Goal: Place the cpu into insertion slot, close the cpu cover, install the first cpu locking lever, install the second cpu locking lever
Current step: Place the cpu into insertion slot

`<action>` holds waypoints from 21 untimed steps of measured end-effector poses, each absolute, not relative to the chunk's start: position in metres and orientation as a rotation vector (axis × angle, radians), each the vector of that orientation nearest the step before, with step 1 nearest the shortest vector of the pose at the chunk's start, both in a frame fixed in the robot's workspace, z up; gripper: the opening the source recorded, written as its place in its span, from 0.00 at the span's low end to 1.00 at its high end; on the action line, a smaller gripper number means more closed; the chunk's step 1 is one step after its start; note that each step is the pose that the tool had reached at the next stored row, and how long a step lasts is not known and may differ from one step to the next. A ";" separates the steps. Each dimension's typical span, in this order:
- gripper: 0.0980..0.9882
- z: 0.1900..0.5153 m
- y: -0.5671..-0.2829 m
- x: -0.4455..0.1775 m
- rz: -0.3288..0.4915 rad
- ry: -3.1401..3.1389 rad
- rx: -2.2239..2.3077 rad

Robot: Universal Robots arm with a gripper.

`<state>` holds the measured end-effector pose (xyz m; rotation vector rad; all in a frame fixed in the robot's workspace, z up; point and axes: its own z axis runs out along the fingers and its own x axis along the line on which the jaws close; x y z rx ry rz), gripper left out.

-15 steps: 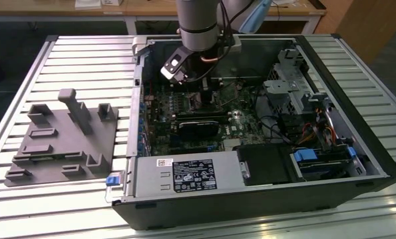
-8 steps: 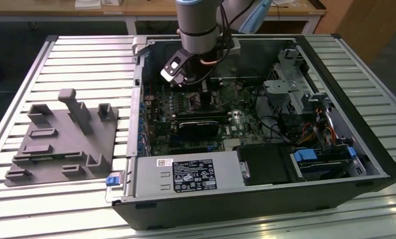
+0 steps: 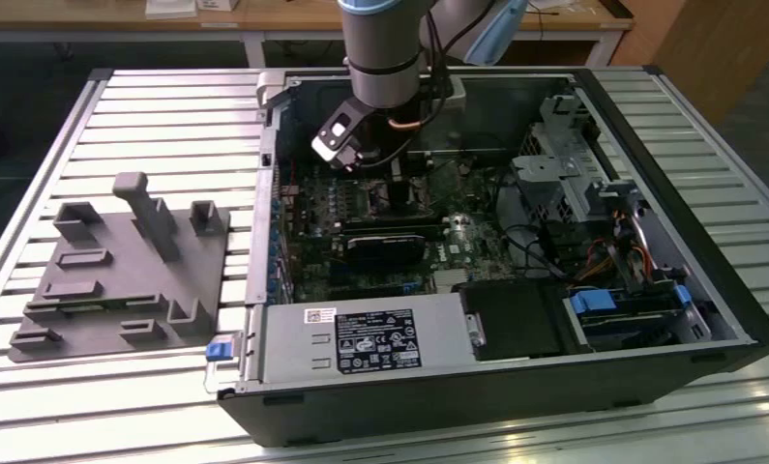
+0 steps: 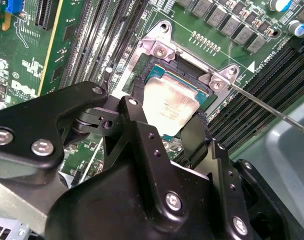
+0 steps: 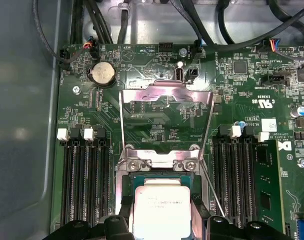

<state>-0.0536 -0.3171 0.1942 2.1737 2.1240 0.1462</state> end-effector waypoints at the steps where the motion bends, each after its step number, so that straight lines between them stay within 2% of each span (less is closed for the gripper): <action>1: 0.49 0.194 -0.317 -0.054 0.146 2.124 2.174; 21: 0.49 0.191 -0.317 -0.056 0.147 2.124 2.174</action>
